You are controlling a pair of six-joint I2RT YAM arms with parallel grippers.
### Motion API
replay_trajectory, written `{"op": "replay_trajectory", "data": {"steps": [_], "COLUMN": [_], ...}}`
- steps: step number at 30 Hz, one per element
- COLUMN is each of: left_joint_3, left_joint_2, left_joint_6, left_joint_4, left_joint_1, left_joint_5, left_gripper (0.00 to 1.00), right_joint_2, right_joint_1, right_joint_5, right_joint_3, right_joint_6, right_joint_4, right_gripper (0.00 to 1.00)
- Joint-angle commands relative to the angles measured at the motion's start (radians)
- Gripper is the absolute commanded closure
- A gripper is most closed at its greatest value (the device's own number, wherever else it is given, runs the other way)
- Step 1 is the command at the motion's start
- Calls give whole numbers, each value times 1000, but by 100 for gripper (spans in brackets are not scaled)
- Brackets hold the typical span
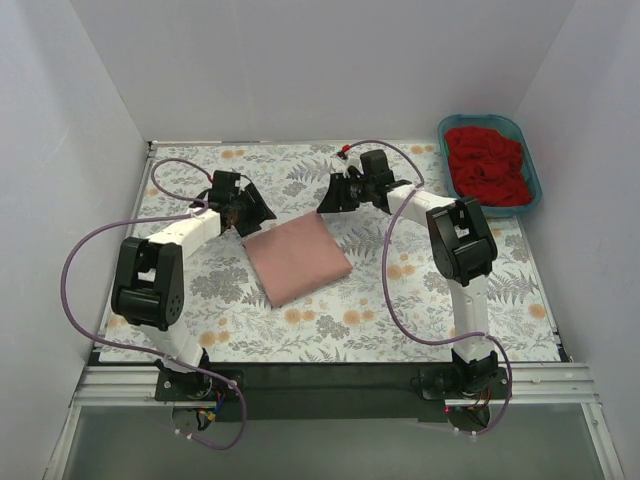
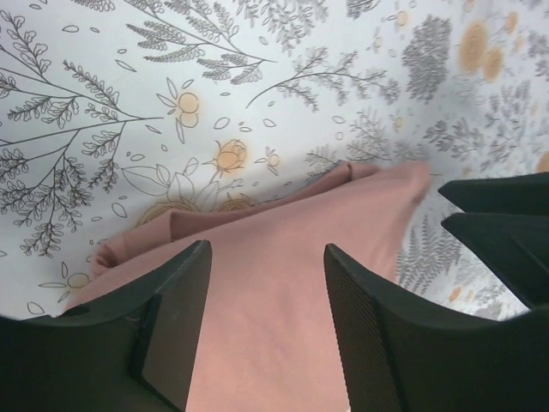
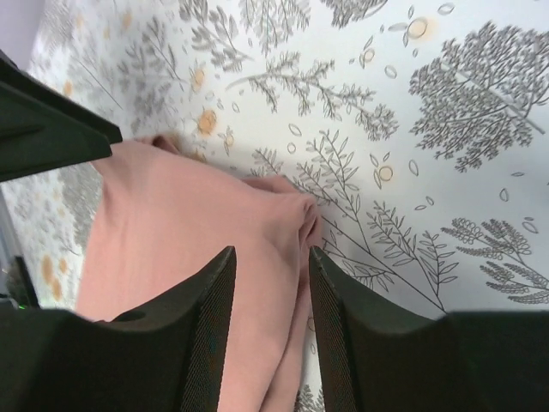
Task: Fold and stack the t-shirts
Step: Fold the tshirt
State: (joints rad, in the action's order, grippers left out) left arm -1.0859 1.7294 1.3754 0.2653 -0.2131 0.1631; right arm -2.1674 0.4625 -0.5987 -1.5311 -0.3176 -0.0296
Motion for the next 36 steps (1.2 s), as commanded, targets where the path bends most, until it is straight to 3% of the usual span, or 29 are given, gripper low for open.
{"op": "replay_trajectory", "data": {"steps": [1, 6, 12, 20, 27, 32, 36], "left_joint_3": [-20, 173, 343, 256, 221, 175, 141], "left_joint_2": [-91, -253, -289, -38, 30, -62, -214], "left_joint_6": [5, 77, 183, 215, 215, 171, 125], "left_joint_4": [22, -58, -213, -290, -278, -218, -143], "left_joint_1": [1, 1, 46, 130, 141, 139, 115], "left_joint_5": [-19, -37, -31, 18, 27, 58, 62], "left_gripper": [45, 42, 56, 62, 62, 48, 35], "right_joint_2": [60, 86, -2, -201, -210, -51, 116], "right_joint_1": [5, 22, 44, 15, -38, -55, -51], "right_joint_5": [-48, -157, -190, -139, -115, -122, -141], "right_joint_3": [-15, 81, 54, -35, -6, 74, 239], "right_joint_6": [-121, -254, -347, -417, -429, -410, -405], "right_joint_4": [-148, -318, -412, -424, -423, -423, -426], "right_gripper": [54, 53, 53, 54, 54, 55, 54]}}
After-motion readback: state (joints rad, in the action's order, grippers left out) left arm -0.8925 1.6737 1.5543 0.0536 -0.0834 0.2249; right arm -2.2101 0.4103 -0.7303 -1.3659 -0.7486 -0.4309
